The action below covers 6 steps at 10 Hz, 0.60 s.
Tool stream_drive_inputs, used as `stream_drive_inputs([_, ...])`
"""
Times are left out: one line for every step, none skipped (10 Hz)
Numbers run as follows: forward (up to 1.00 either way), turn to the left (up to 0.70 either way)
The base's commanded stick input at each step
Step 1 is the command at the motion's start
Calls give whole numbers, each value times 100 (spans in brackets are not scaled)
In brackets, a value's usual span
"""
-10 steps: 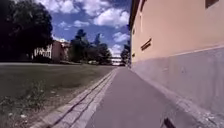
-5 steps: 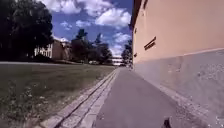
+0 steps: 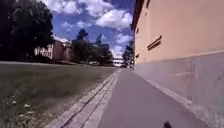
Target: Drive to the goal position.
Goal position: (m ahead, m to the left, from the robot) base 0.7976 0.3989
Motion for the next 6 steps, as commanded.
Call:
stream_drive_inputs([85,0])
stream_drive_inputs([85,0])
stream_drive_inputs([85,0])
stream_drive_inputs([85,0])
stream_drive_inputs([85,0])
stream_drive_inputs([85,0])
